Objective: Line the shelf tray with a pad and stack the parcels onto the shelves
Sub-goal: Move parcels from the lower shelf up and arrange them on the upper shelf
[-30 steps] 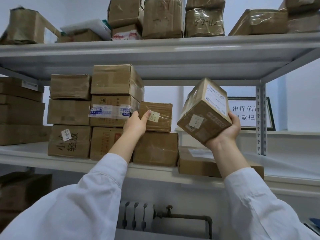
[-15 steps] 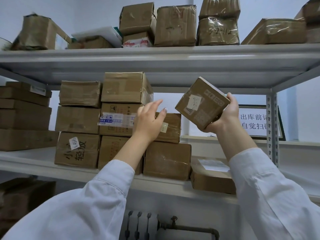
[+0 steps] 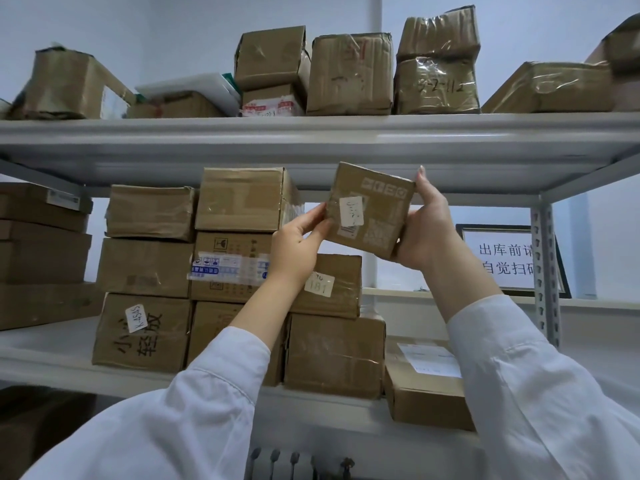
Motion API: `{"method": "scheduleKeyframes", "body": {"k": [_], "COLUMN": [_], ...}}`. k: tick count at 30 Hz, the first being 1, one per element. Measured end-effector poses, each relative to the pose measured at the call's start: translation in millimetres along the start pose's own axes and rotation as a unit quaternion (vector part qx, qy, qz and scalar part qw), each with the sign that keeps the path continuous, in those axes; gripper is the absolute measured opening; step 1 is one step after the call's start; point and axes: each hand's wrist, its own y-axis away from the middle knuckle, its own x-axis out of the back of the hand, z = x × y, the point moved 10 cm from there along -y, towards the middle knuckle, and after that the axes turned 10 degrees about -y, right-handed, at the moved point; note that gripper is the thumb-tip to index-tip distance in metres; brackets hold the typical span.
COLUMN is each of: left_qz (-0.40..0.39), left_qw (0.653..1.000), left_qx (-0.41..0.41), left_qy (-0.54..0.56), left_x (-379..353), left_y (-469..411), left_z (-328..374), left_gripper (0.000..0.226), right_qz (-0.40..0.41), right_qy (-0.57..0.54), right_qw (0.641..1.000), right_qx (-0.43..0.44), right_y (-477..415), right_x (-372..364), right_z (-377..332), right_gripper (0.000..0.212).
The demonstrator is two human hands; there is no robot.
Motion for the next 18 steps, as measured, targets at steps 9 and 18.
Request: {"method": "scheduleKeyframes", "body": {"k": [9,18], "left_qz": [0.090,0.069], "left_qw": [0.995,0.988], "left_qx": [0.035,0.116], "left_qy": [-0.026,-0.079], "left_x": [27.0,29.4], "left_y": [1.6,9.7], "left_z": [-7.8,-30.2], "left_gripper": [0.038,0.041], "right_qz": [-0.033,-0.037], "right_qy": [0.292,0.270], "right_qw": [0.950,0.959], "right_qx": [0.102,0.076], "right_y": [3.4,8.6], "right_x": [-27.7,-26.9], "right_z": [7.2,32.9], "right_gripper": [0.027,0.029]}}
